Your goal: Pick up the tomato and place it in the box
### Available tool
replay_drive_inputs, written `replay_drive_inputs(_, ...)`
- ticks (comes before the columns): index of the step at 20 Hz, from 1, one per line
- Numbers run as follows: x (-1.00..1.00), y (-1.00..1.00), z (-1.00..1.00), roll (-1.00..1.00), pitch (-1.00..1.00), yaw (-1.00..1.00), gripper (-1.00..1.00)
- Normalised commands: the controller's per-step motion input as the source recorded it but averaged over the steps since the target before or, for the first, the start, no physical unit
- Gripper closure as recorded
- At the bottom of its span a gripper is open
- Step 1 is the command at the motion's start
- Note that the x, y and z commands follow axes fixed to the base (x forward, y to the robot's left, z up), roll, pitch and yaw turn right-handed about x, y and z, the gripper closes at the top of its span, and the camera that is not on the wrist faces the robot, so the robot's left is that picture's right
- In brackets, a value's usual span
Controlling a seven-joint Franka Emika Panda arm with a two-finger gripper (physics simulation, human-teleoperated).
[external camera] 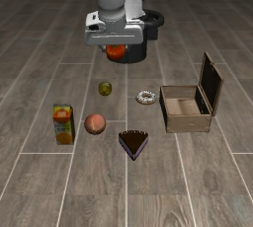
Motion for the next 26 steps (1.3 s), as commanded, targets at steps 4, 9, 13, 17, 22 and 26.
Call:
replay_drive_inputs(4,0.0,1.0,0.0,0.0,0.0,0.0,1.0)
replay_drive_inputs(9,0.0,1.0,0.0,0.0,0.0,0.0,1.0)
replay_drive_inputs(13,0.0,1.0,0.0,0.0,0.0,0.0,1.0)
replay_drive_inputs(17,0.25,0.75,0.0,0.0,0.0,0.0,1.0)
replay_drive_inputs(22,1.0,0.0,0.0,0.0,0.0,0.0,1.0)
replay_drive_inputs(26,1.0,0.0,0.0,0.0,0.0,0.0,1.0)
